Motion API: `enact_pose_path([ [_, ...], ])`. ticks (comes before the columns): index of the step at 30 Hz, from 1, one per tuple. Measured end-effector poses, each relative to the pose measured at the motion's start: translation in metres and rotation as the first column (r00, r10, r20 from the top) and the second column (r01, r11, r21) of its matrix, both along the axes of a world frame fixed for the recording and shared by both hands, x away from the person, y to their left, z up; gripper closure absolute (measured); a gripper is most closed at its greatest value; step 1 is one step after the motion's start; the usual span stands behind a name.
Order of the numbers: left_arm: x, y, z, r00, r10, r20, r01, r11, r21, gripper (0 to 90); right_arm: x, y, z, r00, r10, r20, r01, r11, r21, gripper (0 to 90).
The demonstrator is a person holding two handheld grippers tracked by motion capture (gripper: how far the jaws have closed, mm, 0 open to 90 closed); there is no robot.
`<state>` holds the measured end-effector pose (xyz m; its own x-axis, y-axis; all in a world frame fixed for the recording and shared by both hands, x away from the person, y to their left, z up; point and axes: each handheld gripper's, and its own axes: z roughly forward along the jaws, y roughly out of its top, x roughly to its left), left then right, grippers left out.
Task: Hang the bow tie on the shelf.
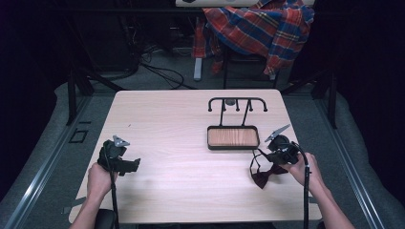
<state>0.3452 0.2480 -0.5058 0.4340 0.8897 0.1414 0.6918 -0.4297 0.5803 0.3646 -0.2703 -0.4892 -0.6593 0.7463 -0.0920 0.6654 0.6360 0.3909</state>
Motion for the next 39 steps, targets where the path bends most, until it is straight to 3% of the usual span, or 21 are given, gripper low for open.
enact_pose_path([
  [4,-0.001,0.000,0.001,1.0000,0.005,0.001,-0.005,1.0000,0.002,16.0,-0.003,0.002,0.004,0.9997,-0.003,0.025,0.003,1.000,0.017,88.9],
  [10,-0.001,-0.001,0.001,1.0000,0.002,0.000,-0.002,1.0000,-0.001,16.0,-0.006,0.002,0.011,0.9988,-0.004,0.049,0.004,1.000,0.006,88.9],
  [15,0.000,-0.002,0.001,1.0000,0.006,-0.002,-0.006,1.0000,0.002,16.0,-0.008,0.001,0.018,0.9969,-0.015,0.077,0.013,0.999,0.032,88.9],
  [27,0.001,-0.002,0.000,0.9999,0.008,-0.008,-0.008,1.0000,0.004,16.0,-0.011,0.006,0.032,0.9913,-0.017,0.131,0.014,1.000,0.023,89.3],
  [39,0.000,-0.002,0.001,1.0000,0.001,-0.008,-0.001,1.0000,0.004,16.0,-0.011,0.006,0.048,0.9788,-0.061,0.196,0.051,0.997,0.055,89.3],
])
